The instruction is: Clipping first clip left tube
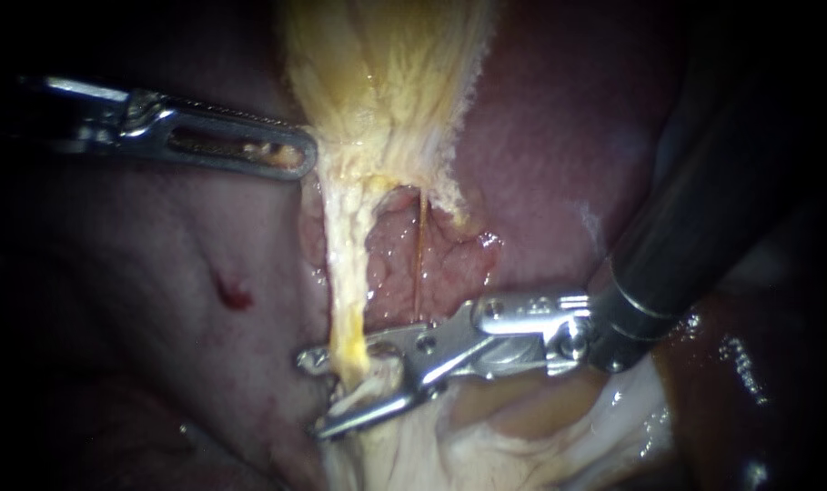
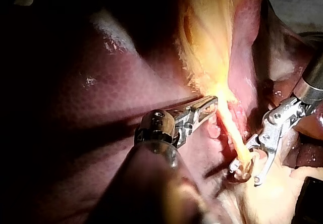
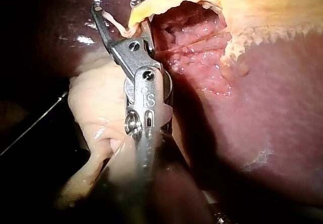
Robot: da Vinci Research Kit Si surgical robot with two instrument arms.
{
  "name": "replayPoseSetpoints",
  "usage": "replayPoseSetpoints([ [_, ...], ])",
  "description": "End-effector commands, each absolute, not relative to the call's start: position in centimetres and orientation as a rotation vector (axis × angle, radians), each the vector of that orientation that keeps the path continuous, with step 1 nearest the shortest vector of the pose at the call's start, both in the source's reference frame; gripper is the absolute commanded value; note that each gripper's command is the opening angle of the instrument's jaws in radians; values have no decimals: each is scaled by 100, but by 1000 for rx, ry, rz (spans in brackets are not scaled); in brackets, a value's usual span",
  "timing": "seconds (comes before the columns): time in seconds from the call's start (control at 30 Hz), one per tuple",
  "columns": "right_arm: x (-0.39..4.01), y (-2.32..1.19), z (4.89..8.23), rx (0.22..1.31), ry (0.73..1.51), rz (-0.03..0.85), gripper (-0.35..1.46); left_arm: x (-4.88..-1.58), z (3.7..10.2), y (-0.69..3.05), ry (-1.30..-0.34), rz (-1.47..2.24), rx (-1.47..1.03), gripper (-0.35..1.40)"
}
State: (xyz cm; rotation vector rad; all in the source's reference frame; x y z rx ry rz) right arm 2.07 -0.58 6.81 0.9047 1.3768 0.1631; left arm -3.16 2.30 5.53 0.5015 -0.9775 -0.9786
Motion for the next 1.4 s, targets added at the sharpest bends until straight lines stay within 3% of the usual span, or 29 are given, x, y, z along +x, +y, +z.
replayPoseSetpoints([
  [0.03,206,-57,681,905,1376,163,29,-316,553,230,-978,-979,501,-35],
  [0.4,200,-52,682,901,1346,156,-35,-317,553,230,-977,-979,501,-35],
  [0.57,198,-48,681,956,1302,220,-35,-317,553,230,-977,-979,501,-35],
  [1.4,195,-49,681,965,1296,227,-35,-316,553,230,-977,-979,501,-35],
])
